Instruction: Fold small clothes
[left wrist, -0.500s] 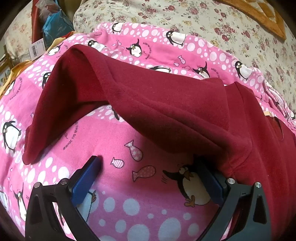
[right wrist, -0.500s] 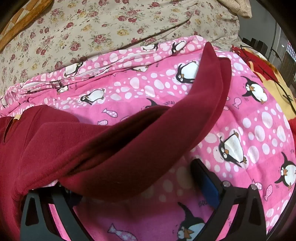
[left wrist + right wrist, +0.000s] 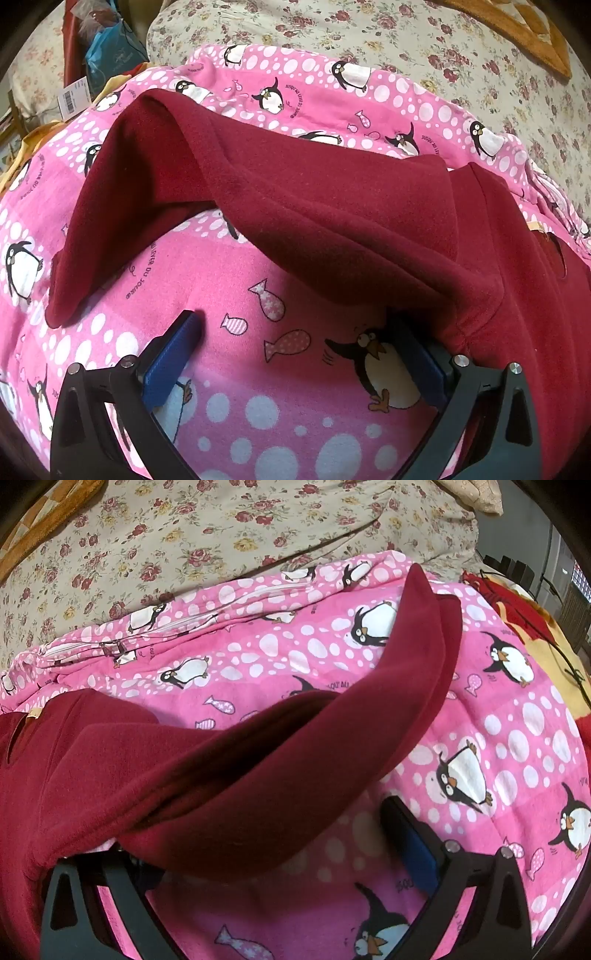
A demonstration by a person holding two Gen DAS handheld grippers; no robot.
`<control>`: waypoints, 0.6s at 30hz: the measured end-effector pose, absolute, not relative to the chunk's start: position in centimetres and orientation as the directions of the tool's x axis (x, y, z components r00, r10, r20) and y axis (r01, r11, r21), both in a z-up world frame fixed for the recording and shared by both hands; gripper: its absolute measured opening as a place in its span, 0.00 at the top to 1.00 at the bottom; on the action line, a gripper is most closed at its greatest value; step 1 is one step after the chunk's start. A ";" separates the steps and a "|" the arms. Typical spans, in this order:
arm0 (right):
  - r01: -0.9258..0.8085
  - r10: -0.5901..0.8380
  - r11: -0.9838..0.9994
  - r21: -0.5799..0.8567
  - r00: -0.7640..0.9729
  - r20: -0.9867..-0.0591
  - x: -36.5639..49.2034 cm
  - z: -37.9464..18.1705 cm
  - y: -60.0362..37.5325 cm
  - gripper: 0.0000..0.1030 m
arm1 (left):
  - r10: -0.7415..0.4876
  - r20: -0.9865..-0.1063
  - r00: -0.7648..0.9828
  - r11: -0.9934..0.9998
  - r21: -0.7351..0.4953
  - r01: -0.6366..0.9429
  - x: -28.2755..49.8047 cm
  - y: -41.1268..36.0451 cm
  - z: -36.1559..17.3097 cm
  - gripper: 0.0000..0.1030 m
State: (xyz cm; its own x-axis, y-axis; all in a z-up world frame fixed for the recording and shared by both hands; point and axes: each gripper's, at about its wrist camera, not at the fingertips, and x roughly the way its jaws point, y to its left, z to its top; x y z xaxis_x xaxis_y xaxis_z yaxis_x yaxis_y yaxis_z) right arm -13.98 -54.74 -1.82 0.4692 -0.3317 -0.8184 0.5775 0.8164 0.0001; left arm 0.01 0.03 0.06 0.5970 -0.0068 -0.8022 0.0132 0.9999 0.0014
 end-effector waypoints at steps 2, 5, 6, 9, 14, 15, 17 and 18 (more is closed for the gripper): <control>0.577 -0.332 0.816 0.000 0.469 -0.818 -14.0 -1.8 -54.7 0.00 | -0.008 -0.821 0.571 1.000 0.005 0.020 0.0 0.0 0.1 0.16; 0.577 -0.332 0.816 0.000 0.469 -0.818 -14.0 -1.8 -54.7 0.00 | -0.023 -0.830 0.557 0.999 -0.001 0.038 -0.5 0.0 0.8 0.23; 0.577 -0.332 0.816 0.000 0.469 -0.818 -14.0 -1.8 -54.7 0.00 | -0.014 -0.821 0.571 1.000 0.003 0.027 -0.9 0.0 1.3 0.36; 0.577 -0.332 0.816 0.000 0.469 -0.818 -14.0 -1.8 -54.7 0.00 | 0.031 -0.787 0.616 1.000 0.024 -0.020 -2.7 1.1 3.4 0.48; 0.577 -0.332 0.816 0.000 0.469 -0.818 -14.0 -1.8 -54.7 0.00 | 0.007 -0.692 0.722 1.000 0.000 -0.010 -5.8 1.7 6.5 0.48; 0.578 -0.332 0.816 0.000 0.469 -0.818 -14.0 -1.8 -54.7 0.00 | 0.004 -0.691 0.723 1.000 0.003 -0.003 -5.8 1.5 6.6 0.48; 0.577 -0.332 0.816 0.000 0.469 -0.818 -14.0 -1.8 -54.7 0.00 | -0.024 -0.699 0.714 0.999 0.004 0.038 -6.1 0.6 6.3 0.48; 0.577 -0.332 0.816 0.000 0.469 -0.818 -14.0 -1.8 -54.7 0.00 | -0.035 -0.703 0.710 0.998 0.009 0.058 -6.4 0.1 6.3 0.48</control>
State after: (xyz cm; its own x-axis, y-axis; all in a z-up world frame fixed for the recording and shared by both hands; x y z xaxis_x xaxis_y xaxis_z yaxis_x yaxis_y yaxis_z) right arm -13.98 -54.73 -1.82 0.4691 -0.3318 -0.8184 0.5775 0.8164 0.0000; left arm -6.41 0.07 6.28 0.7102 -0.0353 -0.7031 0.0582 0.9983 0.0086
